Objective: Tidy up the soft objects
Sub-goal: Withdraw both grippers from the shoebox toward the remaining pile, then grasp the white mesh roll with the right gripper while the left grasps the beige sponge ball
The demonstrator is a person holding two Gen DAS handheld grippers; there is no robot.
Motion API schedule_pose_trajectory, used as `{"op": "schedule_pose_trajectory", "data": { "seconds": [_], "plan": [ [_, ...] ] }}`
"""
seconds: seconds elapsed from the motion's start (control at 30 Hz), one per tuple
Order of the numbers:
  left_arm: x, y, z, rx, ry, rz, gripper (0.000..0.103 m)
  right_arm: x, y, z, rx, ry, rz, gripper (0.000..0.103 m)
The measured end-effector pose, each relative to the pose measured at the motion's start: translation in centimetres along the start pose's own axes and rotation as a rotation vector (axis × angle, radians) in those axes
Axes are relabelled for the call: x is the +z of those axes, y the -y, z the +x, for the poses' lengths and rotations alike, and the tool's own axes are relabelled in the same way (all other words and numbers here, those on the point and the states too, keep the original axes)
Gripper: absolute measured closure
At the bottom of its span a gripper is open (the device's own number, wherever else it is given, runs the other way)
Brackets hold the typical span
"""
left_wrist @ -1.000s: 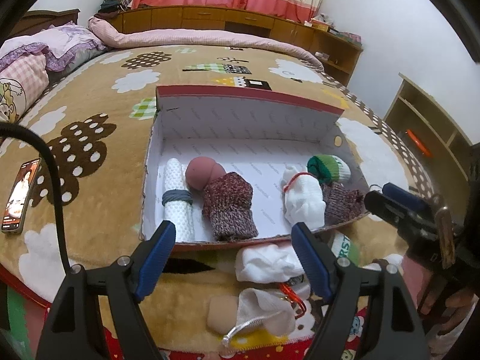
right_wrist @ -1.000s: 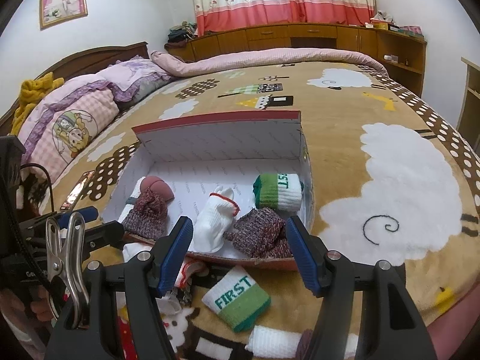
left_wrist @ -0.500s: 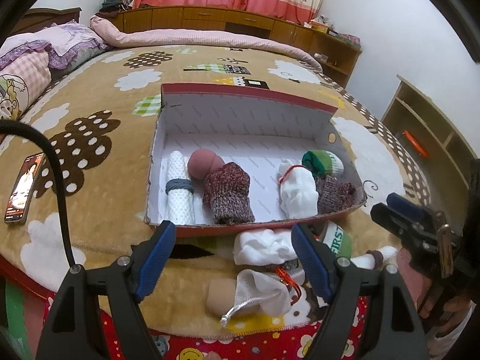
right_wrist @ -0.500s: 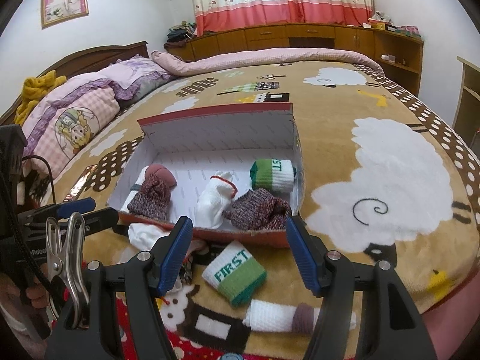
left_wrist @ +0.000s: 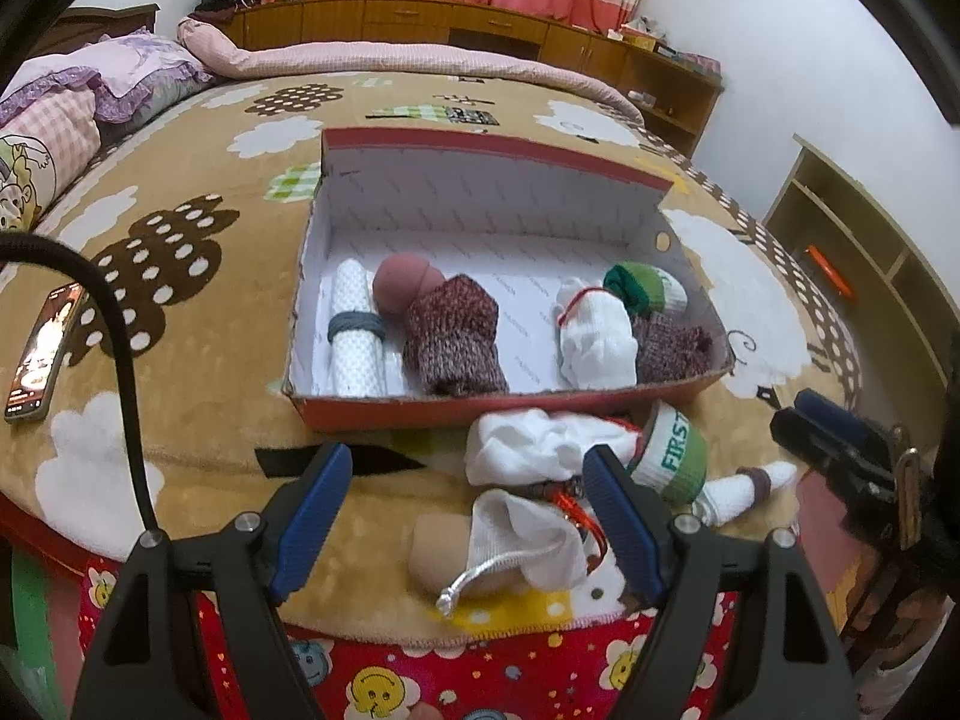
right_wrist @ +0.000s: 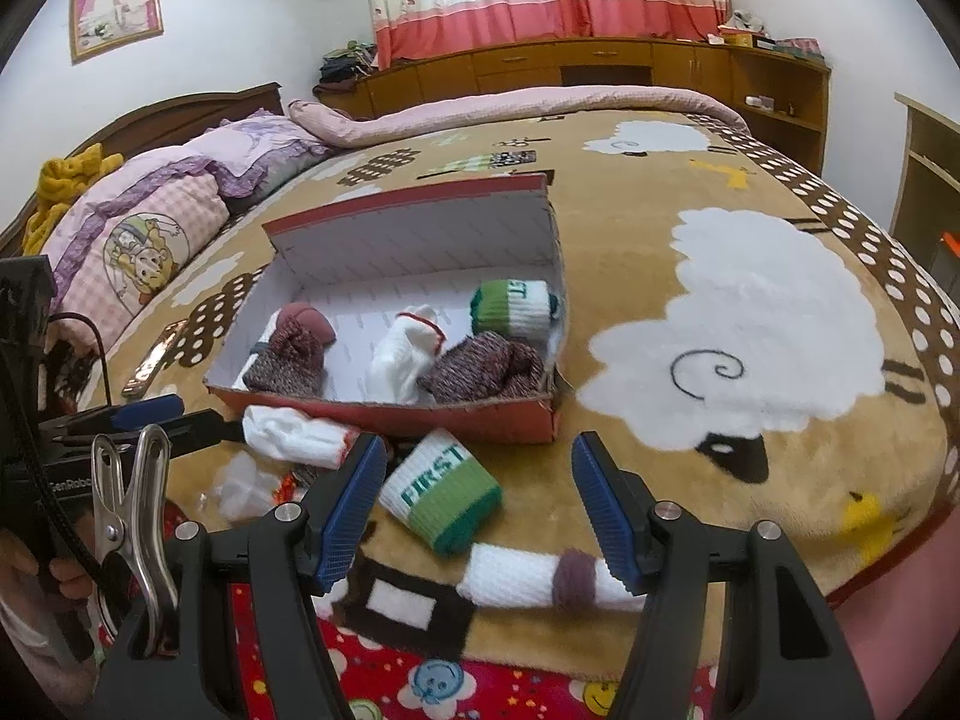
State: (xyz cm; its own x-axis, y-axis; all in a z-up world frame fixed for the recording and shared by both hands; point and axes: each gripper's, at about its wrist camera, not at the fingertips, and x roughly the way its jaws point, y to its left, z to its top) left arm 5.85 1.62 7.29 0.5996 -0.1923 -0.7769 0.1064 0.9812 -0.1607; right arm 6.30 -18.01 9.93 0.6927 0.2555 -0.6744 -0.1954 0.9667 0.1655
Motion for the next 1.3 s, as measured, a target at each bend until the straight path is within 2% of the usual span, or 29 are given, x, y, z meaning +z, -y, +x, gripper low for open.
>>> {"op": "schedule_pose_trajectory", "data": {
  "seconds": [0.63,1.0,1.3],
  "plan": [
    [-3.5,-0.5,0.7,0.004,-0.052,0.043,0.02,-2.6,1.7,0.0,-0.022,-0.033,0.044,0.037],
    [-4.9,-0.5,0.2,-0.016,-0.032,0.093,0.02,-3.6,1.9,0.2,-0.02,-0.048,0.05,0.037],
    [-5.7,-0.1,1.8,0.002,-0.049,0.127,0.02,-4.3,1.6,0.9,-0.025,-0.07,0.036,0.037]
  ]
}}
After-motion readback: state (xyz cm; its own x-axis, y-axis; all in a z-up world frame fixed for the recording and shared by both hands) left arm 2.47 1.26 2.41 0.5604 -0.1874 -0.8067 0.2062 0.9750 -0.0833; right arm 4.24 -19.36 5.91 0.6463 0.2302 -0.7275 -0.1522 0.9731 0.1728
